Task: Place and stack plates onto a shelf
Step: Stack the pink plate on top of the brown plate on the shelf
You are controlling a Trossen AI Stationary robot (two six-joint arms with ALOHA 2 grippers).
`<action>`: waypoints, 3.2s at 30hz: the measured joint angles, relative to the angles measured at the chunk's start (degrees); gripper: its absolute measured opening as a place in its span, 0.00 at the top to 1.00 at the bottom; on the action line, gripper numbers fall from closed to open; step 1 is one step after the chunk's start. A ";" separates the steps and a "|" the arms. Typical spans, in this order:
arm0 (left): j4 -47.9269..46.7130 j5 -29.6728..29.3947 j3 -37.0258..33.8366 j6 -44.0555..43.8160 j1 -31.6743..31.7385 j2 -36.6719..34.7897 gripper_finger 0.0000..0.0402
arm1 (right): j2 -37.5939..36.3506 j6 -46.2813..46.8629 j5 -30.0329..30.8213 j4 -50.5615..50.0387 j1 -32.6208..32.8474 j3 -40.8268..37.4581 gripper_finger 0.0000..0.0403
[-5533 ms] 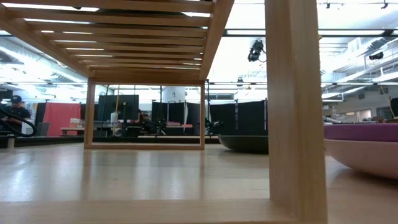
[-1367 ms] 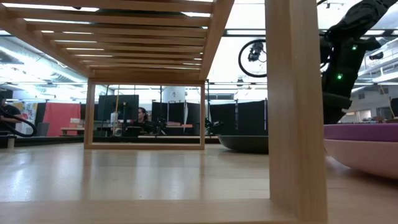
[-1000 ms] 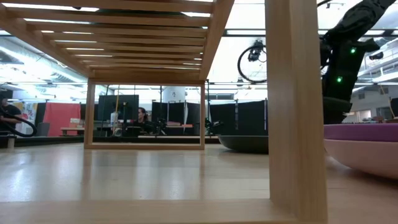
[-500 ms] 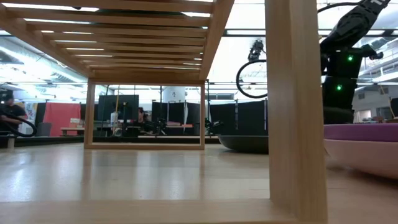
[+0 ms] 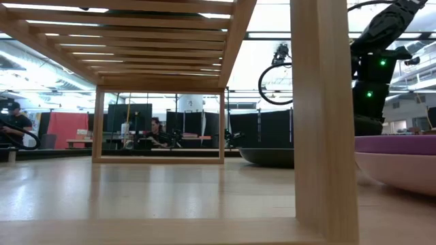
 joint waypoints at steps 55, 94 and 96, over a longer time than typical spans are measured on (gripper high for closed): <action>0.07 -0.02 0.02 0.00 -0.01 -0.01 0.63 | 5.85 -26.04 -2.55 10.87 18.99 53.00 0.96; -0.52 1.56 0.02 0.01 0.00 -0.01 0.63 | 34.05 -37.55 -5.76 -4.96 28.70 72.83 0.96; -0.62 2.84 0.02 0.01 0.00 0.01 0.63 | 34.05 -37.49 -6.01 -6.05 28.74 72.81 0.96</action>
